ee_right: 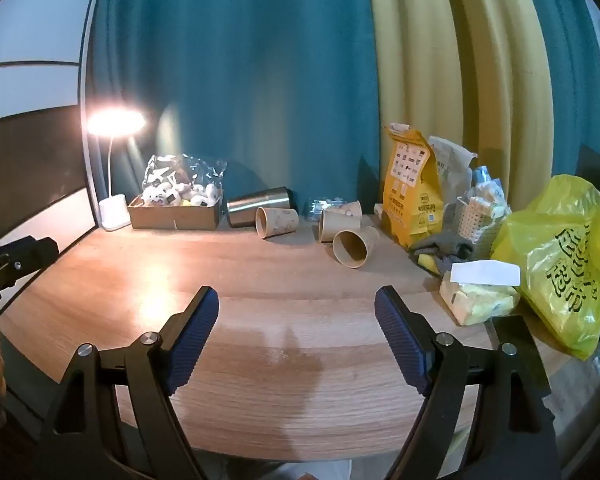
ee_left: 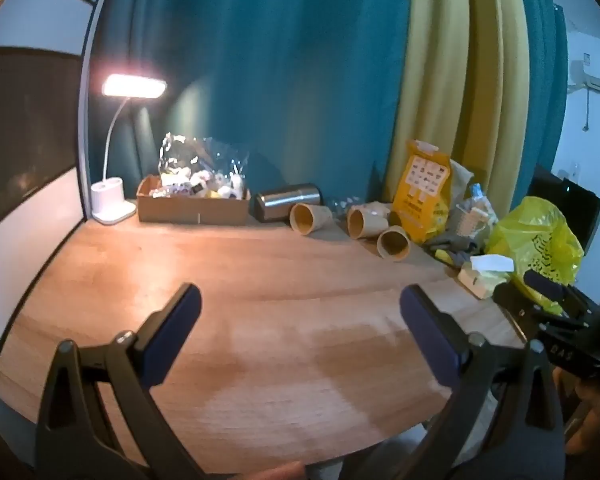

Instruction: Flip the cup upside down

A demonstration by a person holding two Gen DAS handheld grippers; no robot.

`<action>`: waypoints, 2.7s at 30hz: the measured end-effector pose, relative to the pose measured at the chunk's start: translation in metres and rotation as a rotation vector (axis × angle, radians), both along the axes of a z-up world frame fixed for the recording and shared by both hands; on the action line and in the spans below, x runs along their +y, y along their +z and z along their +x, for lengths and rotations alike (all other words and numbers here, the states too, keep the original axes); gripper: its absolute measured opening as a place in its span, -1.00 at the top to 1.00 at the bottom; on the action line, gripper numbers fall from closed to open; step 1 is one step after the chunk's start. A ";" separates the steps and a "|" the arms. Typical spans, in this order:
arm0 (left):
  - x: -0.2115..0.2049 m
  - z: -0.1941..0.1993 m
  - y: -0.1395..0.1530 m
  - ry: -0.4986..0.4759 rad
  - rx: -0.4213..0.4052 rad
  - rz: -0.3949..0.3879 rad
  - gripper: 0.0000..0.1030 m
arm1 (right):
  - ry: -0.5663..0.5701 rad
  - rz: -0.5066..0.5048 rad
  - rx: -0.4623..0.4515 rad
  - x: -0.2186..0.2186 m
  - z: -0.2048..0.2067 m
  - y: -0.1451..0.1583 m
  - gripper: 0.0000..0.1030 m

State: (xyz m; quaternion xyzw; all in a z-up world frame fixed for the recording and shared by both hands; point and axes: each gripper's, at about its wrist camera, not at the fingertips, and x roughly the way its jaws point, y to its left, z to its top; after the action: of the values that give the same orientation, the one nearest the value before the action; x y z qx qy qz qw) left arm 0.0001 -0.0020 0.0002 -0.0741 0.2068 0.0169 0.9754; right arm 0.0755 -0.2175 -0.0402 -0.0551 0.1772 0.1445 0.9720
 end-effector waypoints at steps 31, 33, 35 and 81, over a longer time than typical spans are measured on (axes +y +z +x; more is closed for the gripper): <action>0.006 0.010 -0.007 0.011 0.035 -0.040 -0.95 | 0.000 0.008 0.019 0.002 0.011 0.000 -0.62; 0.006 0.010 -0.008 0.010 0.032 -0.040 -0.95 | 0.000 0.007 0.019 0.002 0.012 0.000 -0.62; 0.007 0.011 -0.007 0.011 0.033 -0.041 -0.95 | -0.001 0.007 0.019 0.002 0.012 0.001 -0.62; 0.013 0.009 -0.003 0.016 0.017 -0.041 -0.95 | 0.000 0.007 0.022 0.007 0.014 0.005 -0.62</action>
State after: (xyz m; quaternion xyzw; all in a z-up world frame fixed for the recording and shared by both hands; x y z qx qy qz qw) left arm 0.0089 0.0114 -0.0026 -0.0954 0.2149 0.0209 0.9718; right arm 0.0897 -0.2105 -0.0353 -0.0500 0.1874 0.1456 0.9702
